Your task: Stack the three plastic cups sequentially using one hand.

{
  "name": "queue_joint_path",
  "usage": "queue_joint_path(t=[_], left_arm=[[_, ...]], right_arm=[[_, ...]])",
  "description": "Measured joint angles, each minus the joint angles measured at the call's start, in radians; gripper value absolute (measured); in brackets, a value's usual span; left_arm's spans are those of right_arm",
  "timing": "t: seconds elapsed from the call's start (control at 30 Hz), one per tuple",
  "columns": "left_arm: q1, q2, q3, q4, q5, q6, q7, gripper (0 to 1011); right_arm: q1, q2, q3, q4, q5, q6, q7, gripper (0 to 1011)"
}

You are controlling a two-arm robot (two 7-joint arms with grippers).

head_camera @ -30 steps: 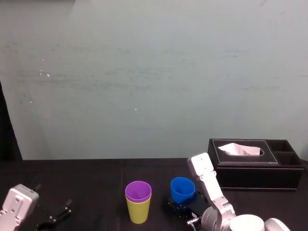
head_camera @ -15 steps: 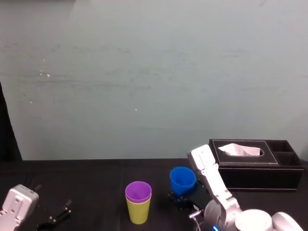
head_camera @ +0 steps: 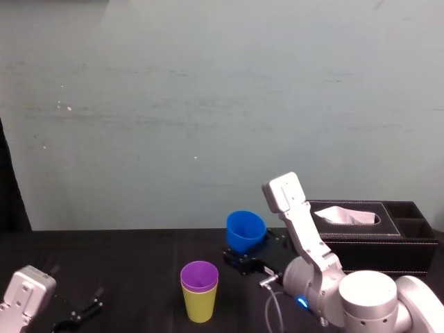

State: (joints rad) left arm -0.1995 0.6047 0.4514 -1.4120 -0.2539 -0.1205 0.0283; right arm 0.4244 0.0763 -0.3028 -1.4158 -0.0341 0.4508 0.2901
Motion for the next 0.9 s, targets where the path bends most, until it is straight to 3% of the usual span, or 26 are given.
queue_joint_path(t=[0.47,0.9], left_arm=[[0.000,0.000,0.000,0.000,0.000,0.000,0.000,1000],[0.000,0.000,0.000,0.000,0.000,0.000,0.000,1000]], right_arm=[[0.049,-0.018,-0.060,0.007,0.007,0.033,0.017,717],[0.050,-0.020,-0.092,0.033,0.011,0.049,0.029,717]])
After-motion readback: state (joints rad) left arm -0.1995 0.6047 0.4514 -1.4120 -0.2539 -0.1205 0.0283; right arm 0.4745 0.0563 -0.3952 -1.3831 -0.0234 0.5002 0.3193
